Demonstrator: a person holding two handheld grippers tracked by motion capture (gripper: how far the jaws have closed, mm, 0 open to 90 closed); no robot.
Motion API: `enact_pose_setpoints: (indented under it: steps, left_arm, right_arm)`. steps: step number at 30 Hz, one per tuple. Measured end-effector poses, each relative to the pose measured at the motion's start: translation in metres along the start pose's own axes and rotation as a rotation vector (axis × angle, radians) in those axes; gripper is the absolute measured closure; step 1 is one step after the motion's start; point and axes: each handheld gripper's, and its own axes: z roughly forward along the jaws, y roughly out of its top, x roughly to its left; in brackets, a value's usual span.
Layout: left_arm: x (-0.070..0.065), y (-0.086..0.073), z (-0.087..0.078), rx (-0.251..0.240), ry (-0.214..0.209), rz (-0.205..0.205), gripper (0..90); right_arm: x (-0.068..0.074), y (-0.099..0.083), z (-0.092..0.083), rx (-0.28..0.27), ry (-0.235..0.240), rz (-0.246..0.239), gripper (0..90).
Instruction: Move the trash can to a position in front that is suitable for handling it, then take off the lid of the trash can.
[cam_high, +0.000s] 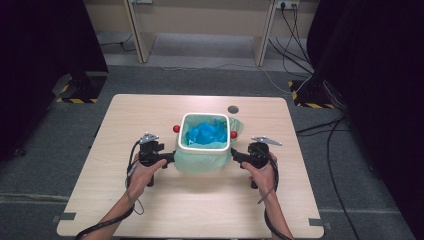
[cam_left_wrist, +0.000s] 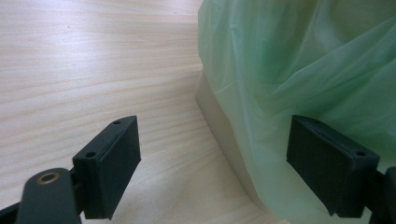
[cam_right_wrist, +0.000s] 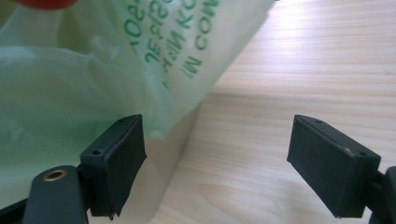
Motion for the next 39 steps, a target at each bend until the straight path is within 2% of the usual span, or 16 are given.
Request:
enact_pose_setpoints:
  steps: [2,7,14,18,22,28,31,33,39]
  left_arm:
    - [0.0,0.001,-0.004,-0.002,-0.002,0.008,16.8]
    - [-0.006,0.001,-0.014,0.001,-0.005,0.053,16.7]
    - [-0.006,-0.005,-0.035,0.01,0.018,0.112,16.4]
    - [-0.007,-0.007,-0.046,-0.004,0.032,0.129,16.0]
    - [-0.013,-0.008,-0.05,-0.006,0.007,0.125,15.7]
    - [-0.021,-0.003,-0.06,-0.02,-0.004,0.151,15.4]
    - [-0.026,-0.001,-0.063,-0.023,-0.028,0.166,14.9]
    - [-0.028,0.0,-0.065,-0.026,-0.053,0.168,14.8]
    - [-0.033,0.001,-0.07,-0.045,-0.068,0.181,14.7]
  right_arm:
    - [-0.006,0.0,-0.006,-0.007,-0.008,0.008,19.0]
    - [-0.011,0.0,-0.011,-0.016,-0.013,0.017,18.7]
    - [-0.011,0.002,-0.015,-0.025,-0.012,0.005,17.9]
    - [-0.01,0.001,-0.016,-0.025,-0.012,0.003,17.5]
    - [-0.009,0.0,-0.015,-0.02,-0.02,0.0,17.4]
    - [-0.008,0.002,-0.016,-0.023,-0.016,-0.004,17.1]
    - [-0.01,0.005,-0.018,-0.026,-0.02,0.002,16.9]
    - [-0.011,0.008,-0.02,-0.034,-0.021,0.011,16.9]
    - [-0.008,0.02,-0.033,-0.061,-0.014,0.003,16.2]
